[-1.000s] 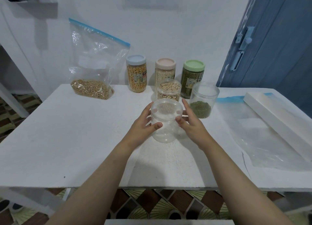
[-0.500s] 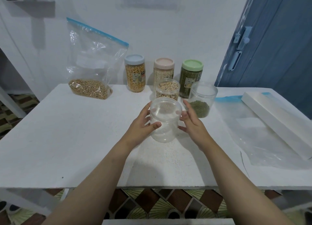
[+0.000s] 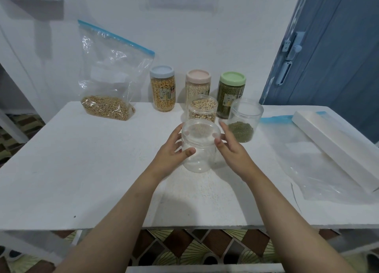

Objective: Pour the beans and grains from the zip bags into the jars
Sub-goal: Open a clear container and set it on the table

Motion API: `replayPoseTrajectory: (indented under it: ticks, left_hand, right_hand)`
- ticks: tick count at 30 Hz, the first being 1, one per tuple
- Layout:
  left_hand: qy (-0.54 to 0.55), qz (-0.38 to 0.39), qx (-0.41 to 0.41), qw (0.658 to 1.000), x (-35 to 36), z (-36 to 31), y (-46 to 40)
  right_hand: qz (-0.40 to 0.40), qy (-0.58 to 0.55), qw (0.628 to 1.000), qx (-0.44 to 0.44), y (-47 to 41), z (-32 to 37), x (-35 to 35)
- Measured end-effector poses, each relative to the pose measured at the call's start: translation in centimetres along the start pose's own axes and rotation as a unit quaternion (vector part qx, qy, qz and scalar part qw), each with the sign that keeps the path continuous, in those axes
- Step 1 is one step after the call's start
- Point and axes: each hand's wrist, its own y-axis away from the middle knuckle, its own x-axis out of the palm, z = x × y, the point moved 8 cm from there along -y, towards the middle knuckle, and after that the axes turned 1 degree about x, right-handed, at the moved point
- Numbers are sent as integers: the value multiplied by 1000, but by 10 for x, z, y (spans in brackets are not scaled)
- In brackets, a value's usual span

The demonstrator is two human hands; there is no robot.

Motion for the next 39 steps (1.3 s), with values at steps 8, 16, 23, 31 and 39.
replayPoseTrajectory:
  ticks: [8, 16, 23, 31, 39]
  left_hand:
    - [-1, 0, 1, 1000, 0, -3, 2]
    - [-6, 14, -2, 1000, 1, -10, 4]
    - [-18, 18, 3, 1000, 9, -9, 6]
    - [-26, 0, 26, 999, 32, -12, 7]
    - [-43, -22, 39, 998, 37, -14, 9]
  right_hand:
    - [10, 62, 998, -25, -6, 1, 1]
    - [-14, 51, 995, -86, -7, 13, -10]
    - [-229, -13, 966, -122, 2, 17, -59]
    - [-250, 74, 964, 44, 8, -49, -93]
    - [-246, 253, 932, 80, 10, -75, -77]
